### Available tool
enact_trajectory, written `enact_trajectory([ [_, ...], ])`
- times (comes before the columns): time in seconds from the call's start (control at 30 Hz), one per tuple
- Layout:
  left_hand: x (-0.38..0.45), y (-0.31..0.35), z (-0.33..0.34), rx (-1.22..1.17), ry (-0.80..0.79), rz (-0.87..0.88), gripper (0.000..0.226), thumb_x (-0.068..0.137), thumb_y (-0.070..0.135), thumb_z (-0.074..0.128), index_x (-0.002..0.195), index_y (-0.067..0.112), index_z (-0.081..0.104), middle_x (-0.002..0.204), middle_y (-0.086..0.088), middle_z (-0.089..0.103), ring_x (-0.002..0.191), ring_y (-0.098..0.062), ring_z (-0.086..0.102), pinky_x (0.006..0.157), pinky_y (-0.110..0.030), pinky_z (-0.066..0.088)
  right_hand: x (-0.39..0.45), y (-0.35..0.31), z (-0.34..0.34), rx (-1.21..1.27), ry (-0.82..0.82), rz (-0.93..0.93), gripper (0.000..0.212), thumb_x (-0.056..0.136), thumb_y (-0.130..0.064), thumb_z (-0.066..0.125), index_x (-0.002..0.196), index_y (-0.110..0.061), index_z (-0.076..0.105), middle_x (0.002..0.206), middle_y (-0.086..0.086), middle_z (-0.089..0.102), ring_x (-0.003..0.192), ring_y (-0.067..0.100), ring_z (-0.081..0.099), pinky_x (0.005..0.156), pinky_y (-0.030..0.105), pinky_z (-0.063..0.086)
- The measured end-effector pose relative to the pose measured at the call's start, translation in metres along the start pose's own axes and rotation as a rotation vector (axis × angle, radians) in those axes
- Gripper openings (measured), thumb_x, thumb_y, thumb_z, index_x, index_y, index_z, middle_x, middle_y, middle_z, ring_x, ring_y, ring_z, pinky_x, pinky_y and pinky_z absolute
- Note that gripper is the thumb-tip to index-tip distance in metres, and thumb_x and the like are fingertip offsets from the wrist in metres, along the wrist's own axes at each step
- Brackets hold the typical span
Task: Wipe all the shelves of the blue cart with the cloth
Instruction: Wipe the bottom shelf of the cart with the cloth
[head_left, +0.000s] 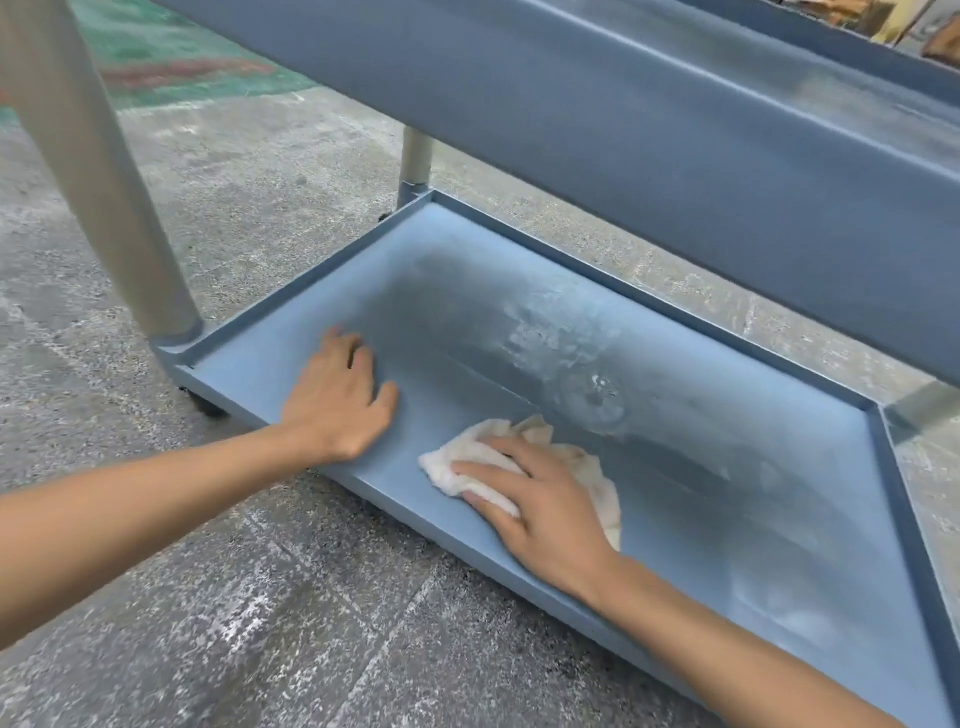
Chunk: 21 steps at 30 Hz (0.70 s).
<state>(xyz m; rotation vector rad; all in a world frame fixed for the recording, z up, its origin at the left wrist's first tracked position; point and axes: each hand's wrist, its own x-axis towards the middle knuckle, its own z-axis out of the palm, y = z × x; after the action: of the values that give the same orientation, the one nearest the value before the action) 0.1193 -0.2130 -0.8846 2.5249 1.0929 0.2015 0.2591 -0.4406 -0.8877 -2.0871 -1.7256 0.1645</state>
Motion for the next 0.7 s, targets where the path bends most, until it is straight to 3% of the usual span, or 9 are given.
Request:
enact_trajectory([
  [0.17,0.004,-0.009,0.012,0.044,0.070,0.085,0.082,0.087,0.053,0.016,0.138,-0.002,0.050,0.148,-0.020,0.043,0.133,-0.041,0.043,0.113,-0.049,0.033,0.051,-0.035,0.036,0.004,-0.062,-0.119,0.032,0.101,-0.039,0.059,0.131,-0.036,0.069,0.148,-0.003,0.056,0.133,0.023,0.052,0.108,0.042,0.044],
  [0.3,0.005,-0.015,0.013,0.123,0.005,0.178,0.074,0.097,0.039,0.012,0.128,-0.010,0.058,0.139,-0.030,0.052,0.136,-0.046,0.042,0.108,-0.058,0.038,0.071,-0.032,0.038,-0.043,-0.069,-0.091,0.034,0.103,-0.041,0.056,0.134,-0.033,0.069,0.152,-0.003,0.056,0.136,0.024,0.052,0.106,0.044,0.046],
  [0.37,0.008,-0.014,0.013,0.107,-0.015,0.161,0.074,0.099,0.041,0.012,0.131,-0.009,0.056,0.141,-0.031,0.050,0.136,-0.049,0.041,0.108,-0.060,0.037,0.077,-0.028,0.034,-0.073,-0.067,-0.087,0.036,0.105,-0.041,0.053,0.137,-0.032,0.066,0.151,-0.002,0.056,0.135,0.026,0.053,0.105,0.043,0.047],
  [0.47,0.013,-0.013,0.014,0.053,0.060,0.097,0.086,0.092,0.060,0.009,0.143,0.002,0.047,0.152,-0.022,0.039,0.140,-0.042,0.039,0.116,-0.053,0.031,0.093,-0.010,0.023,-0.171,-0.102,0.049,0.041,0.107,-0.041,0.045,0.147,-0.039,0.053,0.156,-0.005,0.049,0.139,0.025,0.046,0.109,0.039,0.037],
  [0.53,0.016,-0.013,0.019,0.156,0.051,0.104,0.085,0.090,0.065,0.006,0.154,0.018,0.034,0.162,-0.016,0.026,0.147,-0.040,0.028,0.121,-0.051,0.024,0.099,0.013,0.007,-0.203,-0.091,0.170,0.040,0.108,-0.038,0.040,0.147,-0.042,0.050,0.157,-0.009,0.046,0.141,0.021,0.043,0.109,0.036,0.031],
  [0.63,0.017,-0.015,0.021,0.279,-0.057,0.118,0.072,0.087,0.072,-0.003,0.156,0.053,0.004,0.170,0.009,0.003,0.149,-0.047,0.010,0.124,-0.052,0.014,0.089,0.056,-0.026,-0.189,-0.040,0.381,0.038,0.108,-0.032,0.037,0.143,-0.038,0.052,0.153,-0.006,0.049,0.132,0.030,0.052,0.108,0.043,0.041],
  [0.7,0.018,-0.014,0.022,0.312,-0.082,0.116,0.073,0.084,0.074,-0.005,0.154,0.056,0.002,0.169,0.015,0.006,0.147,-0.050,0.009,0.121,-0.053,0.017,0.071,0.085,-0.044,-0.247,0.003,0.525,0.037,0.108,-0.032,0.035,0.141,-0.033,0.053,0.148,0.001,0.054,0.125,0.036,0.058,0.104,0.047,0.045],
])
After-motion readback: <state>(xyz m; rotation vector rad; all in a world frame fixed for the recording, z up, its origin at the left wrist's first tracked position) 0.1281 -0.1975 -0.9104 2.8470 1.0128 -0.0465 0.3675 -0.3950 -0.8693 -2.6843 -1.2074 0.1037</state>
